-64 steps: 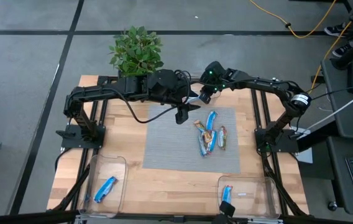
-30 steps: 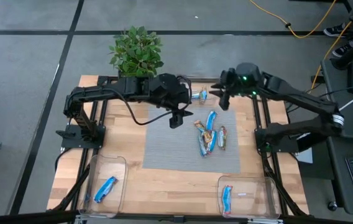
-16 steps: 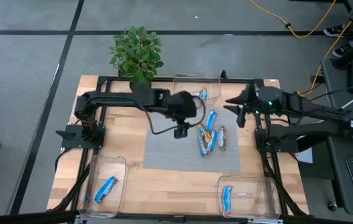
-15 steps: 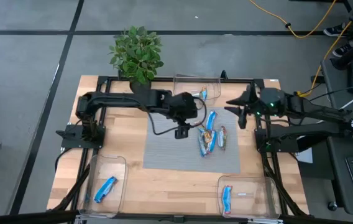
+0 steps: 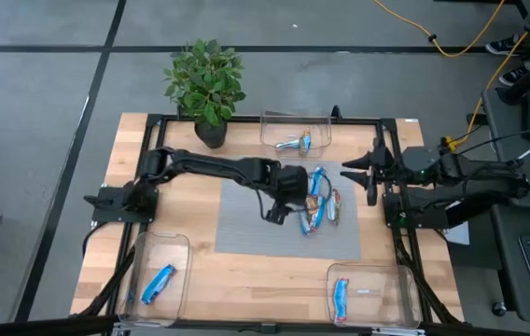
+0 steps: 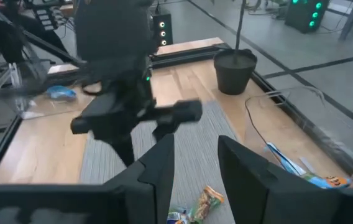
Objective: Pick and place Granola Bars by type
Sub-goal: Put the blue granola bar into the bottom left transparent bin
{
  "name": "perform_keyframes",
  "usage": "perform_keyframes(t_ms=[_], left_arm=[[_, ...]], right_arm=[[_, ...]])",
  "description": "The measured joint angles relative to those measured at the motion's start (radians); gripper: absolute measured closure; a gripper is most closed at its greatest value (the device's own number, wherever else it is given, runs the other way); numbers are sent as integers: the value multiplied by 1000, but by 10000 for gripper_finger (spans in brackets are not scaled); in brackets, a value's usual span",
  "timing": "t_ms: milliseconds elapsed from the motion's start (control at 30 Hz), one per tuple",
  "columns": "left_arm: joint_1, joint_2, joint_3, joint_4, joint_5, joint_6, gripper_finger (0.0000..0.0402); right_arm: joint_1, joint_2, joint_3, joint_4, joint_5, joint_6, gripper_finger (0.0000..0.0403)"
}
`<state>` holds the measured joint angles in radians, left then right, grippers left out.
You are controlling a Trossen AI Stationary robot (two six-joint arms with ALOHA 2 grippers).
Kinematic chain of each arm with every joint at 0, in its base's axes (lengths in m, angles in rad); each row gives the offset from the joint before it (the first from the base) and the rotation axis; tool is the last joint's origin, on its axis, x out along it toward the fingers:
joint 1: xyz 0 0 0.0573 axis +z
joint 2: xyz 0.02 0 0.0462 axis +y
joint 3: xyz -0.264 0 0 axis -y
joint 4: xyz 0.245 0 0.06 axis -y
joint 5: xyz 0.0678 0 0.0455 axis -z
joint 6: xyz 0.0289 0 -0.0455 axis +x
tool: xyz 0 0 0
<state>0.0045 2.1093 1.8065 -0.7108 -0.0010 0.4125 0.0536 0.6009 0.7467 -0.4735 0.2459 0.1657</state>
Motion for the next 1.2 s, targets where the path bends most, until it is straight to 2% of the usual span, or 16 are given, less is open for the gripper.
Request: perform_keyframes(t_ms=[200, 333, 533, 1000, 1200], left_arm=[[-31, 75, 0, 69, -5, 222, 183], [-45, 100, 0, 137, -8, 294, 183], [-50, 120, 1, 228, -8, 300, 183], [-50, 161, 1, 203, 5, 314, 184], [-50, 174, 1, 196, 3, 308, 208]], right_arm=[[0, 12, 0, -2, 0, -16, 276], [0, 17, 0, -3, 0, -14, 276], [0, 19, 0, -2, -2, -11, 276], [0, 19, 0, -3, -3, -11, 276], [0, 19, 0, -4, -3, -13, 276]])
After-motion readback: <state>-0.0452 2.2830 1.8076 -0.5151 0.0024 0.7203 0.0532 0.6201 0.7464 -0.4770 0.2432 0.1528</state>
